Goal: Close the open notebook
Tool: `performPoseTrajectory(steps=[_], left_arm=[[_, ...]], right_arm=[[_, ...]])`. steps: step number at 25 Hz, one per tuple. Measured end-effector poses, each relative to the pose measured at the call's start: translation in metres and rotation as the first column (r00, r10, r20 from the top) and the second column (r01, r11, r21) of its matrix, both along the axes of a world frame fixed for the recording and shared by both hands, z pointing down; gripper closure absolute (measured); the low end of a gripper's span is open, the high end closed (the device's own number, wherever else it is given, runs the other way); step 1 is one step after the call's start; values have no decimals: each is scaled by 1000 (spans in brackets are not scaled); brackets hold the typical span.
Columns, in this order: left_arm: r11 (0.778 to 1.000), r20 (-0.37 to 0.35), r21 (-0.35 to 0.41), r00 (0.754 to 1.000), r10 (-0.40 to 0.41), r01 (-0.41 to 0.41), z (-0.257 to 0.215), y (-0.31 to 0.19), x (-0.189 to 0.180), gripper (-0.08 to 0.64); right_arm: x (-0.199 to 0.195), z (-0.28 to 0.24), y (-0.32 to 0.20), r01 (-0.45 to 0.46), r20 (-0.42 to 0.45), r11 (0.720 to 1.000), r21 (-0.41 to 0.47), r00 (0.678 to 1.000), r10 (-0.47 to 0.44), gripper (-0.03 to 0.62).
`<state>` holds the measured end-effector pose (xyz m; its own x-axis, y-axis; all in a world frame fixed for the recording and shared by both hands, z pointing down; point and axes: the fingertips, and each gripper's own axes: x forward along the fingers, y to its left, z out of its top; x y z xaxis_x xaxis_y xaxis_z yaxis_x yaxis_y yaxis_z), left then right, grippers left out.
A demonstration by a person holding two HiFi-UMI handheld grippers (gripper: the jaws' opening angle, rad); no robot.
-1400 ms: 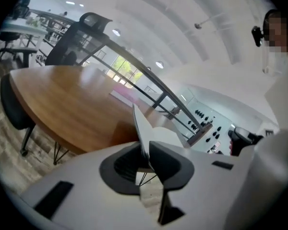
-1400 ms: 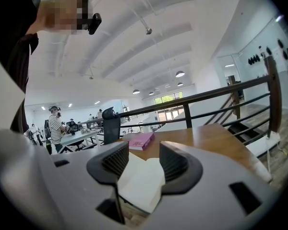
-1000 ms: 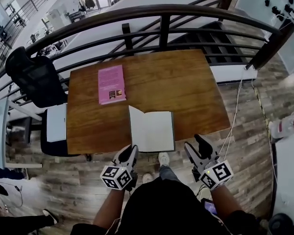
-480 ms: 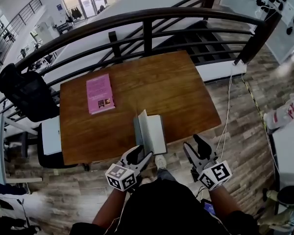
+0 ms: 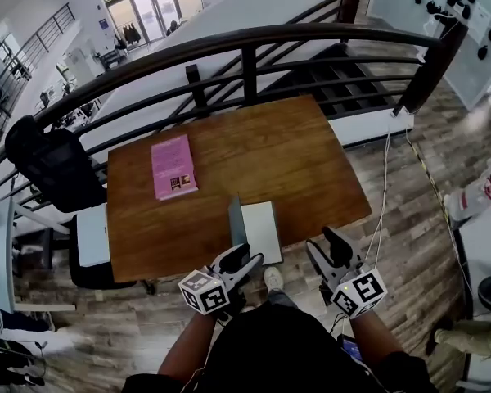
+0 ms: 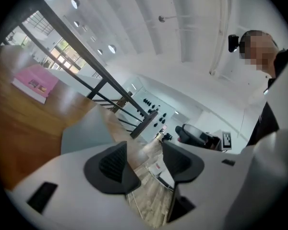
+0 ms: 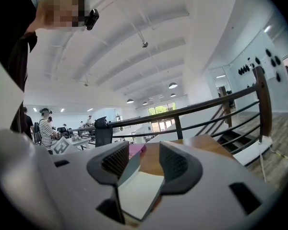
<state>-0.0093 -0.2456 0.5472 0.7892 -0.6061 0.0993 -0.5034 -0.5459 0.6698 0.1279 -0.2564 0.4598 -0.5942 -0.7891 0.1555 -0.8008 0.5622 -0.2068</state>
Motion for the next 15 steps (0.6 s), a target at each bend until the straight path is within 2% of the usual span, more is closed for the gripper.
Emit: performPoseTrajectory(steps=[3, 5, 8, 11, 15], left_arm=[[999, -16, -35, 1000, 16, -17, 10, -2, 15, 322], [997, -2, -71, 1000, 9, -9, 24, -5, 22, 321], [994, 79, -111, 997, 3, 6, 51, -8, 27, 321], [992, 187, -128, 982, 17, 7, 76, -7, 28, 322], [987, 220, -163, 974, 44, -8, 92, -8, 39, 321]], right_arm=[[-3, -2, 1, 10, -6, 1000, 5, 1000, -10, 397], [-3, 0, 2, 11, -15, 1000, 3, 1000, -11, 397], [3, 5, 4, -3, -21, 1000, -8, 1000, 3, 397], [16, 10, 9, -36, -18, 999, -21, 999, 36, 397], [37, 20, 15, -90, -10, 995, -46, 996, 89, 399]])
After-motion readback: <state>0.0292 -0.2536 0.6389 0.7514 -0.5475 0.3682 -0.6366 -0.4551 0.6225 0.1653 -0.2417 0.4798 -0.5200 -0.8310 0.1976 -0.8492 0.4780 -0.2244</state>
